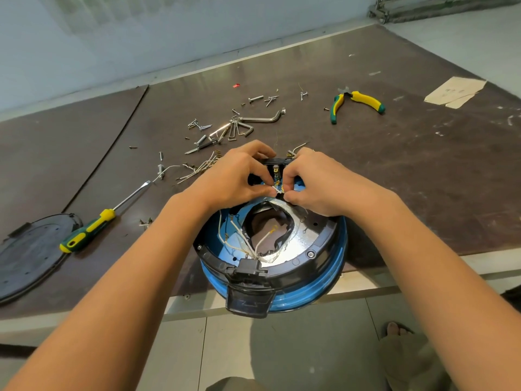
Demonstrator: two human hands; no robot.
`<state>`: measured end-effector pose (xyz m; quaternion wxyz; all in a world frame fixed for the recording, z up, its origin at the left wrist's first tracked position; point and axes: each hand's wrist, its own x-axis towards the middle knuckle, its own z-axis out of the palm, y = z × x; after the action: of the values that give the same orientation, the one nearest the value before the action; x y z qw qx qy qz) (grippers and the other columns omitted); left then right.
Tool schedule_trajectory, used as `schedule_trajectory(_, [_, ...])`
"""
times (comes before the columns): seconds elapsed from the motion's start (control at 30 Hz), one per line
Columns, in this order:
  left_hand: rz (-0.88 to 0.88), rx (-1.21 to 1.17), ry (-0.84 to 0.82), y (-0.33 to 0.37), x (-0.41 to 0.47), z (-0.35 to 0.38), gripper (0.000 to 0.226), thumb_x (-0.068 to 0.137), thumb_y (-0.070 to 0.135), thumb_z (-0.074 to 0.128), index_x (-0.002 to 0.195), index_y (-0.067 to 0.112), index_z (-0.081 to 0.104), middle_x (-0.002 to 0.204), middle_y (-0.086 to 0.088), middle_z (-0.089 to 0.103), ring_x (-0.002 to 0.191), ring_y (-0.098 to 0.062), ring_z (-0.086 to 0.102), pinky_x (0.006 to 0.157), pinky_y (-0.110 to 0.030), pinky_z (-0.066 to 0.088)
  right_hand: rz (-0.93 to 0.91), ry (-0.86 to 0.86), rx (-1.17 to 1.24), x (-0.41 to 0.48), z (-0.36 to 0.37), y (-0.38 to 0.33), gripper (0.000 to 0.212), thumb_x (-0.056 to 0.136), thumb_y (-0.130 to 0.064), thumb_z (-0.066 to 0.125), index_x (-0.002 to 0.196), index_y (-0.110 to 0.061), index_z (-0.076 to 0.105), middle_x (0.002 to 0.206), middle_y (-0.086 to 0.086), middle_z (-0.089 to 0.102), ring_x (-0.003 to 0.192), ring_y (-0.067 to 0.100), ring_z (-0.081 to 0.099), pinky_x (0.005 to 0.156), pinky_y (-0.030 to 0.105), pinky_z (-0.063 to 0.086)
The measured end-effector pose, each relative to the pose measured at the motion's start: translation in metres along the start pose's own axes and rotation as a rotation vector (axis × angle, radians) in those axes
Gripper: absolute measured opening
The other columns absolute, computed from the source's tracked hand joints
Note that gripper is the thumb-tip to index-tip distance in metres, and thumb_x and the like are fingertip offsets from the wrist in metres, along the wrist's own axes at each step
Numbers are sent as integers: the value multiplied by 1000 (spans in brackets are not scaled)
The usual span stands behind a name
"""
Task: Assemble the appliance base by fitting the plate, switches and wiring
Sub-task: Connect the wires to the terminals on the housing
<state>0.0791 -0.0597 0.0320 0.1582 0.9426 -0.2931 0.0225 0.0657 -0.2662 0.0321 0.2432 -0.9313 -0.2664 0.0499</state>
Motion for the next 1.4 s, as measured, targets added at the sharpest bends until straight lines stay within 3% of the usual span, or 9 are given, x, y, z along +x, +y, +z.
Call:
schedule_trajectory(0.5, [12,-36,15,-4,1,0,11,80,31,82,81,20,81,130,-4,55,116,-14,58,99,-38,50,-4,24,6,1,2,1,6,90,-28,70,84,-29,69,105,-2,47,93,20,55,77,32,44])
schedule_trajectory(0.73, [-6,18,-3,1,1,-1,10,83,30,80,85,20,80,127,-3,57,106,-19,61,92,-42,51,18,50,-31,0,0,-2,12,93,-19,64,84,-17,72,102,3,56,91,22,59,75,33,51])
schedule_trajectory(1.1, [-89,11,24,5,2,-3,13,79,29,83,81,21,73,132,-2,62,118,-16,61,98,-43,49,123,51,-15,0,-4,-10,16,92,-20,67,78,-25,63,102,4,65,96,23,62,83,36,54])
schedule_trajectory(1.17, [-139,-86,53,6,4,-4,30,74,25,87,88,22,61,126,-4,65,119,-17,61,99,-43,51,145,77,14,-1,-3,-10,14,92,-19,68,79,-25,65,99,4,67,94,22,63,81,35,54])
schedule_trajectory(1.3, [-172,-115,15,13,10,1,82,70,29,89,136,22,40,133,-1,62,122,-18,59,104,-37,47,174,120,31,-2,-2,-13,4,92,-21,68,91,-20,71,103,6,68,98,23,63,84,36,55])
schedule_trajectory(1.4, [-179,-75,30,12,13,4,87,71,33,89,143,20,44,135,0,62,123,-18,58,106,-42,47,209,90,24,-1,-4,-16,9,93,-23,69,99,-19,73,110,8,66,102,25,62,89,38,55])
